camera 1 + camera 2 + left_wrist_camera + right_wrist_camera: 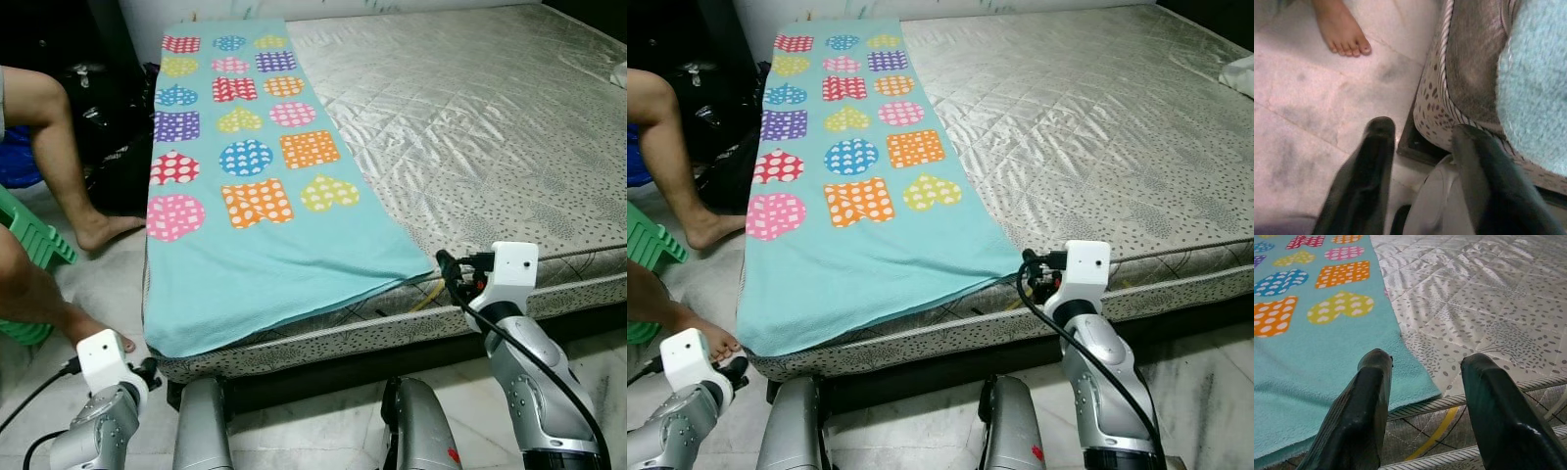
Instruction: Clean up the room
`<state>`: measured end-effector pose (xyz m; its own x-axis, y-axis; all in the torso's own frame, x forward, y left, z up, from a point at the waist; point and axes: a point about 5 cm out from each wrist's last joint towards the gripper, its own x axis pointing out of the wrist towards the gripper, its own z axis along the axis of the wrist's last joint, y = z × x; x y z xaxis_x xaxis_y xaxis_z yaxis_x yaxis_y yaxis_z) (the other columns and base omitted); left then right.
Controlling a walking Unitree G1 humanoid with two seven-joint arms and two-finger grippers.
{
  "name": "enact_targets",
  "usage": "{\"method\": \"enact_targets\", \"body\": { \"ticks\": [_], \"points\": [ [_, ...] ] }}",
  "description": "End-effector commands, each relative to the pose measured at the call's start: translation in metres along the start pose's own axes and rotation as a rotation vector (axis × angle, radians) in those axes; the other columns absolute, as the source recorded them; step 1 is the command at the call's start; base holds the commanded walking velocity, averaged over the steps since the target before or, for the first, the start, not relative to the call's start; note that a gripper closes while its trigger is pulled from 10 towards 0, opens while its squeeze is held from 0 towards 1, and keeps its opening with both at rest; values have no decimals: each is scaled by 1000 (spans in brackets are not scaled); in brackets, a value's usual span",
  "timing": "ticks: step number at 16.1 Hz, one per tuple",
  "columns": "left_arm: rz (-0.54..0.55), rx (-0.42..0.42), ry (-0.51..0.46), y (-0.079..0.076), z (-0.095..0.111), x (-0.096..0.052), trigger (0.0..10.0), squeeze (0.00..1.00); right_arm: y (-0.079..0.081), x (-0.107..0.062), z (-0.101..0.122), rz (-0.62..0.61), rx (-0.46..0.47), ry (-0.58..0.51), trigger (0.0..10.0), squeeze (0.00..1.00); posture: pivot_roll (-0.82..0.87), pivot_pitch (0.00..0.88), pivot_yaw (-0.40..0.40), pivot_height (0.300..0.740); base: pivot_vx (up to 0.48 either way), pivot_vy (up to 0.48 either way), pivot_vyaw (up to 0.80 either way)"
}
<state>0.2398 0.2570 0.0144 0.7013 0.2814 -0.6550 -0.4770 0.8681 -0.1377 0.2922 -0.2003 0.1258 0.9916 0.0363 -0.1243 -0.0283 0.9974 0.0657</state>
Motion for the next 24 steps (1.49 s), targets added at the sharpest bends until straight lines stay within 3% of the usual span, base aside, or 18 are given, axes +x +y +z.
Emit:
{"method": "enact_targets", "body": {
  "ticks": [1, 2, 3, 5, 9, 11, 12, 13, 14, 15, 19, 21, 23, 24],
  "points": [
    [6, 10, -20, 1, 3, -1, 0, 0, -1, 2, 0, -4, -7, -1, 10000, 0, -31, 108, 0, 525, 0, 0, 0],
    [-26, 57, -47, -5, 7, -4, 0, 0, -1, 2, 0, -3, -4, -4, 10000, 0, -30, 103, 0, 525, 0, 0, 0],
    [-58, 127, -76, -13, 10, -10, 10000, 0, -1, 3, 1, -3, -2, -6, 10000, 0, -27, 99, 1, 525, 0, 0, 0],
    [-73, 143, -86, -17, 10, -14, 10000, 0, 0, 5, 2, -1, 1, -13, 10000, 0, -22, 94, -1, 525, 0, 0, 0],
    [-128, 172, -81, -19, 0, -51, 10000, 0, 2, 12, 5, 9, 9, -32, 10000, 0, -1, 75, -3, 525, 0, 0, 0],
    [-210, 240, -167, -30, 5, -68, 10000, 0, 3, 15, 7, 22, 23, -48, 10000, 0, 10, 64, -7, 525, 0, 0, 0],
    [-310, 278, -307, -46, 18, -80, 10000, 180, 7, 19, 10, 38, 33, -61, 10000, 0, 22, 49, -19, 525, 0, 0, 0],
    [-351, 290, -377, -54, 25, -85, 10000, 510, 10, 21, 11, 50, 33, -68, 10000, 0, 19, 41, -21, 525, 0, 0, 0],
    [-385, 295, -448, -60, 32, -92, 10000, 992, 13, 23, 13, 61, 37, -83, 10000, 0, 17, 31, -21, 525, 0, 0, 0],
    [-402, 306, -520, -65, 38, -97, 10000, 1000, 16, 24, 17, 64, 43, -102, 10000, 0, 12, 18, -20, 525, 0, 0, 0],
    [-428, 261, -699, -77, 60, -103, 10000, 1000, 18, 22, 23, 47, 76, -140, 10000, 0, -18, 0, 0, 525, 0, 0, 0],
    [-434, 263, -714, -82, 64, -98, 10000, 1000, 24, 21, 29, 88, 126, -176, 10000, 0, -30, 0, 12, 525, 0, 0, 0],
    [-461, 258, -715, -90, 68, -91, 10000, 0, 35, 24, 44, 142, 164, -240, 10000, 0, -39, 0, 24, 544, 0, 0, 0],
    [-463, 254, -718, -91, 69, -90, 10000, 0, 36, 25, 46, 149, 173, -243, 10000, 0, -36, 0, 23, 554, 0, 0, 0]
  ]
}}
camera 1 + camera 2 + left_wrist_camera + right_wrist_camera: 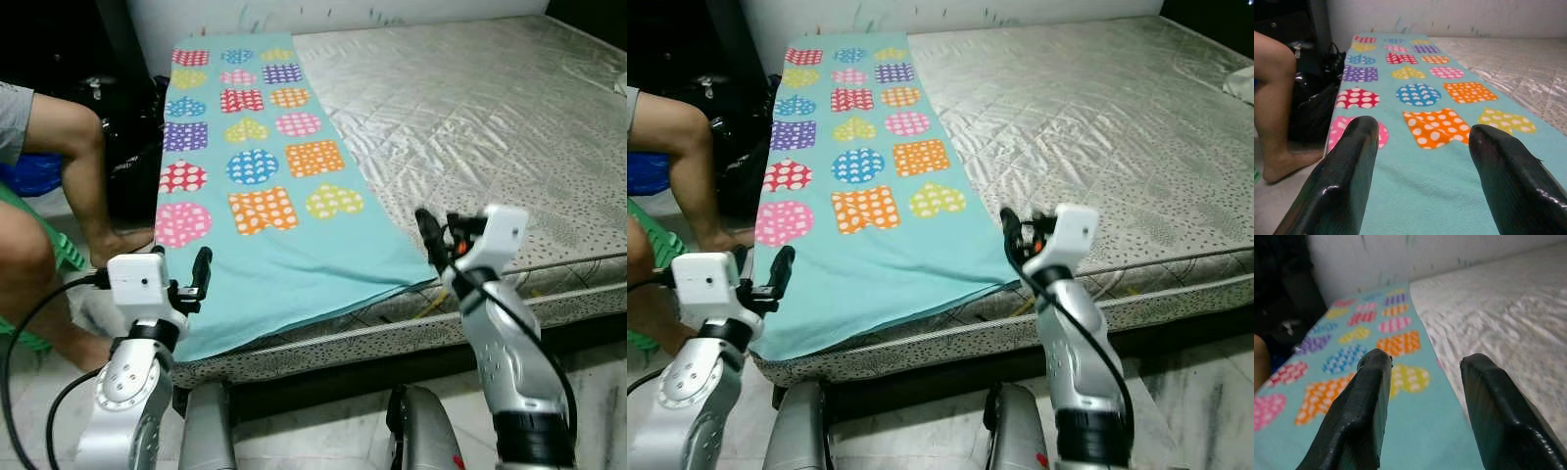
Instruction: Clean up the room
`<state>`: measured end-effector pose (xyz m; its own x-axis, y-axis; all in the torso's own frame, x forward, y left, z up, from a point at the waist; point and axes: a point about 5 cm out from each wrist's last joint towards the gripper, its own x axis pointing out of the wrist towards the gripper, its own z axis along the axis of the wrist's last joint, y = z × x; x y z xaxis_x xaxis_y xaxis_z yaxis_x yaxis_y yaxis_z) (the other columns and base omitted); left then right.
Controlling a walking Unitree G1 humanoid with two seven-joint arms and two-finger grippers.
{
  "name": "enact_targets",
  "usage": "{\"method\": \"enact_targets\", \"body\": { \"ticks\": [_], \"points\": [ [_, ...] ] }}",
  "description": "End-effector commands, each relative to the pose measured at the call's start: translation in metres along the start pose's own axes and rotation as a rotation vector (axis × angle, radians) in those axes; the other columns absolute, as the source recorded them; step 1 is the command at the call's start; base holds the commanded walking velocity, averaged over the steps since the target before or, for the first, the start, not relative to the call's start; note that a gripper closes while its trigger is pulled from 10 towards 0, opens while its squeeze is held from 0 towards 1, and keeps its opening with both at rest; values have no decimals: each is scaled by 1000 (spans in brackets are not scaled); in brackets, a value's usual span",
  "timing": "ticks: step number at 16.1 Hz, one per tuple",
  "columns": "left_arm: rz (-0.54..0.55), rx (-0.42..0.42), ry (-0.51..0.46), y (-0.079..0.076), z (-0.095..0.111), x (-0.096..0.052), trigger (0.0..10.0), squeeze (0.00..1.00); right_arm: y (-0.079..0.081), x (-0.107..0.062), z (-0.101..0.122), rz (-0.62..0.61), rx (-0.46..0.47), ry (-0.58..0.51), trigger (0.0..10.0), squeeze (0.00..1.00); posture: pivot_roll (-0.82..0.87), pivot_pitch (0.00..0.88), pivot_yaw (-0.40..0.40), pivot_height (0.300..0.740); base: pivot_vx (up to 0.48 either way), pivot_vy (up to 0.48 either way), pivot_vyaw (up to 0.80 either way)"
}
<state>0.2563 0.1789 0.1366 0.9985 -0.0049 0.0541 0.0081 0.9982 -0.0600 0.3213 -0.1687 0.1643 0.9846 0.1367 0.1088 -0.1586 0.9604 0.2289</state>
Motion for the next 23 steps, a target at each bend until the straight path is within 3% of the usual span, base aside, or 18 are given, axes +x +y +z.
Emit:
{"method": "enact_targets", "body": {
  "ticks": [1, 12, 17, 23],
  "points": [
    [-2, 12, -11, 2, 1, 1, 10000, 0, 5, 3, 6, 21, 9, -30, 10000, 0, -36, 0, 23, 559, 0, 0, 0],
    [28, -2, -32, 3, -2, 7, 10000, 0, 11, 13, 11, 13, 43, -59, 10000, 0, -15, 0, 32, 680, 0, 0, 0],
    [30, 1, -25, 2, -4, 10, 10000, 0, 3, 9, 9, -31, 22, -55, 10000, 0, -22, 0, 36, 738, 0, 0, 0],
    [50, 11, -20, 3, -7, 12, 10000, 0, -7, 4, 5, -89, -4, -40, 10000, 0, -24, 0, 36, 740, 0, 0, 0]
  ]
}}
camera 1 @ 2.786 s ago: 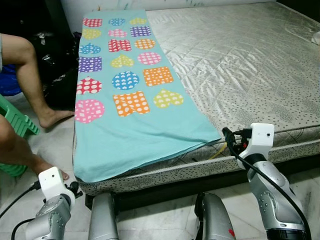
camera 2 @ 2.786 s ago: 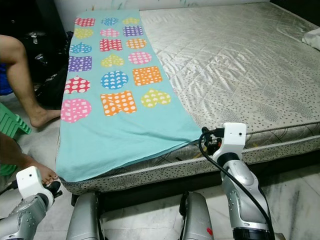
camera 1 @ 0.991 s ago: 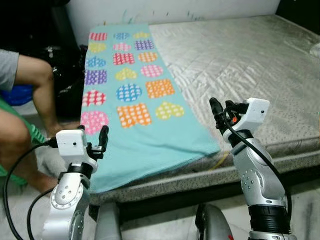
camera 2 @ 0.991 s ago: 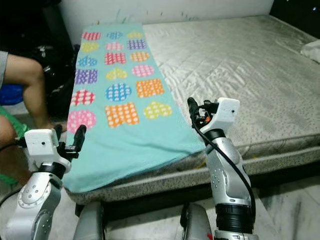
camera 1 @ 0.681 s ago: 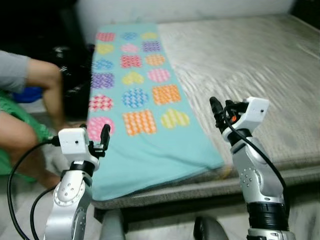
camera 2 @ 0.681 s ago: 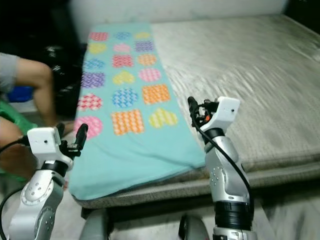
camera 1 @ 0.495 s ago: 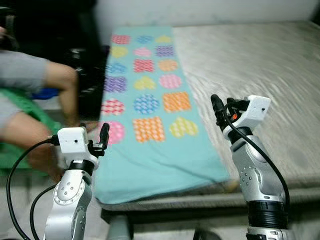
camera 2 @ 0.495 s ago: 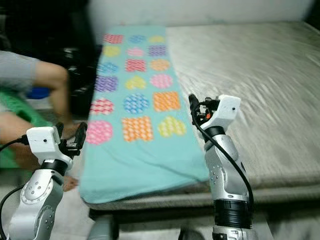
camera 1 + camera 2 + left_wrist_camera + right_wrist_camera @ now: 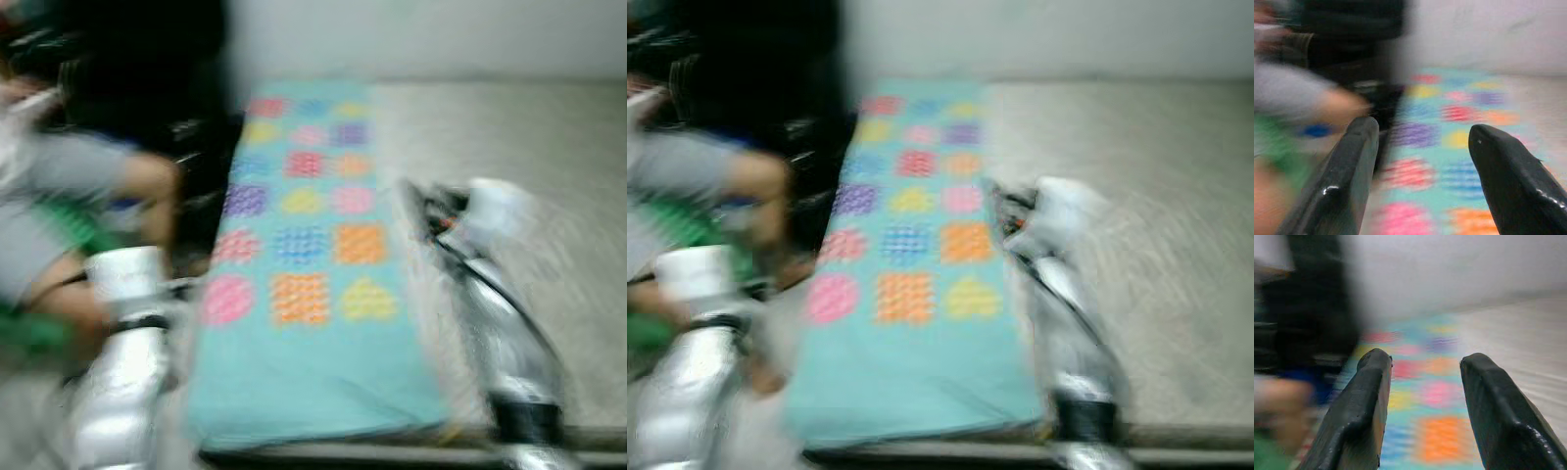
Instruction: Clean up the room
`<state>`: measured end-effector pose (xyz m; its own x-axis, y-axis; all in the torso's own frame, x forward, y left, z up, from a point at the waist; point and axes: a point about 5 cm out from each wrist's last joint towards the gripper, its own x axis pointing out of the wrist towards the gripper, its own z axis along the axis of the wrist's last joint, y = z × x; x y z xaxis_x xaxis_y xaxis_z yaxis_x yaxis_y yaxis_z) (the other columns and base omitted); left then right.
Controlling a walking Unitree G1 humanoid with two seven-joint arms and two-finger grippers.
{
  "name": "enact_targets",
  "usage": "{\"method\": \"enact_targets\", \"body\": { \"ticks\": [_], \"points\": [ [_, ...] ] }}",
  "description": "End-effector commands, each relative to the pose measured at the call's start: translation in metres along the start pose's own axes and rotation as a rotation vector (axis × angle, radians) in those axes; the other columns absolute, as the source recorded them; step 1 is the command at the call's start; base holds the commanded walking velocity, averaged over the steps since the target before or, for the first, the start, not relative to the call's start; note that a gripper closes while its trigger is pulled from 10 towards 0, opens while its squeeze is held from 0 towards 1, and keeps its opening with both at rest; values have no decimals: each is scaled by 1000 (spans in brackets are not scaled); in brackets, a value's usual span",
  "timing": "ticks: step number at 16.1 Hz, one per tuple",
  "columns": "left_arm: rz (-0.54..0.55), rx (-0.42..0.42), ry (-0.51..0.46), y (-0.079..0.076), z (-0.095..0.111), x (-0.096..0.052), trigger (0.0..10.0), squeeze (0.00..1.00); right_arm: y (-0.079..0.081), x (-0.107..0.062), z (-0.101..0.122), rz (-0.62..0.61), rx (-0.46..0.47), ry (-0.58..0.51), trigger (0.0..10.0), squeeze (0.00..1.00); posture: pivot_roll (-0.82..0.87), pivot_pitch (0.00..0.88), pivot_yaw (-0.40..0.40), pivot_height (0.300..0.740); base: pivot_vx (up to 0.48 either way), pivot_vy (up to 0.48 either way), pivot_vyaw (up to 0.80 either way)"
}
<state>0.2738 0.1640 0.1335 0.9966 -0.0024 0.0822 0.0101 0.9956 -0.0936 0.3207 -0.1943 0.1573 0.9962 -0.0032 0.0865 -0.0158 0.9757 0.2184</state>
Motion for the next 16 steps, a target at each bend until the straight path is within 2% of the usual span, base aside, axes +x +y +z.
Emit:
{"method": "enact_targets", "body": {
  "ticks": [1, 6, 9, 13, 16],
  "points": [
    [48, 51, 7, 17, -1, -5, 10000, 0, 20, 6, 5, 46, 20, -27, 10000, 0, -25, 0, 36, 740, 0, 0, 0],
    [49, 49, 14, 15, -6, -4, 10000, 0, 10, 1, -3, -3, -13, -1, 10000, 0, -26, 0, 29, 740, 0, 0, 0],
    [57, 63, 24, 19, -10, -6, 10000, 0, 5, -2, -7, -25, -37, 12, 10000, 0, -25, 0, 23, 740, 0, 0, -438],
    [84, 106, 47, 36, -15, -14, 10000, 0, -9, -15, -20, -71, -113, 60, 10000, 0, -19, 0, 8, 740, 0, 0, 0],
    [85, 148, 64, 45, -15, -20, 10000, 0, -13, -17, -27, -79, -137, 88, 10000, 0, -18, 0, 3, 740, 0, 0, -690]
  ]
}}
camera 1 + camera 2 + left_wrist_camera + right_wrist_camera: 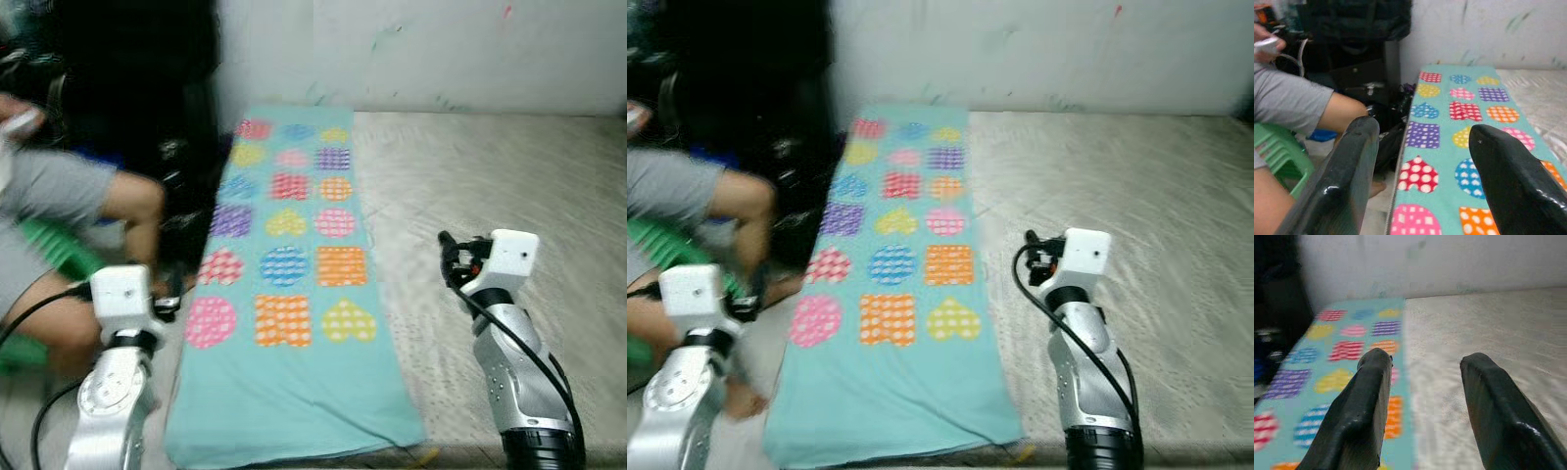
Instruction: Clean up the room
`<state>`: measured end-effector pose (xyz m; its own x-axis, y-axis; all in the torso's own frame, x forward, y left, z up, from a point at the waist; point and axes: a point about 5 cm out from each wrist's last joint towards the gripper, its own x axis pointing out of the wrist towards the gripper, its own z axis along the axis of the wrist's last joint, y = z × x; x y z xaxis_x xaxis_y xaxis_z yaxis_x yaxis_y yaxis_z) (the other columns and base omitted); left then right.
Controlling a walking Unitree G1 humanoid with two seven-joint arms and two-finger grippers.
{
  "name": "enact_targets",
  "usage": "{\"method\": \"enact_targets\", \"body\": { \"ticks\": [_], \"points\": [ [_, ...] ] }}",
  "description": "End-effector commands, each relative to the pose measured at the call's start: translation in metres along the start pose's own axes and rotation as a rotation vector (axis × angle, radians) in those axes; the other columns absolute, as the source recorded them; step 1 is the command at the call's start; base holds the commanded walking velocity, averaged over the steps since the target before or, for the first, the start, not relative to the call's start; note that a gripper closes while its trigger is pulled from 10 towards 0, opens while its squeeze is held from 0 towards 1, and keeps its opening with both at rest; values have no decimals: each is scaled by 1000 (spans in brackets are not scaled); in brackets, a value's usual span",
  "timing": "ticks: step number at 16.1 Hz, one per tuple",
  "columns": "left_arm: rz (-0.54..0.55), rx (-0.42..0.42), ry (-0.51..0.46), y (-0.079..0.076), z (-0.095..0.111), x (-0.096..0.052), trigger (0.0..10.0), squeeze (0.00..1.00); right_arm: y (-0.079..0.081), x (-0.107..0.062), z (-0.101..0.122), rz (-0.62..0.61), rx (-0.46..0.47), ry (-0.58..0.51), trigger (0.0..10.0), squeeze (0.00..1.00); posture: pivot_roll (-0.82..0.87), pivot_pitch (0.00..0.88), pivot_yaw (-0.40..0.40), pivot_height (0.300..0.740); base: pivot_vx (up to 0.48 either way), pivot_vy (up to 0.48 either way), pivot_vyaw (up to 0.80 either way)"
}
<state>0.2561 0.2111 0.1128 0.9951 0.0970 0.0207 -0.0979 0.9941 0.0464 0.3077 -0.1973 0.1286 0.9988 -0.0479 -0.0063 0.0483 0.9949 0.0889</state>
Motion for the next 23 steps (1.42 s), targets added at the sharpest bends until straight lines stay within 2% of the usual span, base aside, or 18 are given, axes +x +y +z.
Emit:
{"method": "enact_targets", "body": {
  "ticks": [1, 3, 6, 22, 23],
  "points": [
    [-40, 37, 7, -2, 0, -4, 10000, 0, -3, 0, -2, -17, -8, 4, 10000, 0, -17, 0, 1, 740, 0, 0, -800],
    [-105, 82, 44, 2, -4, -8, 10000, 0, -4, 3, -2, -18, -11, 2, 10000, 0, -9, 0, -3, 740, 0, 0, -800],
    [-126, 121, 23, 1, -2, -4, 10000, 0, -8, 2, 0, -30, -12, -17, 10000, 0, 1, 0, -24, 740, 0, 0, -721],
    [-123, 128, 13, 2, -1, -4, 10000, 0, -9, 1, -1, -31, -21, -19, 10000, 0, 2, 0, -28, 740, 0, 0, -639],
    [-43, 49, -18, -7, 5, 6, 10000, 0, -6, 2, -5, -26, -11, -10, 10000, 0, -15, 0, -16, 740, 0, 0, 0]
  ]
}}
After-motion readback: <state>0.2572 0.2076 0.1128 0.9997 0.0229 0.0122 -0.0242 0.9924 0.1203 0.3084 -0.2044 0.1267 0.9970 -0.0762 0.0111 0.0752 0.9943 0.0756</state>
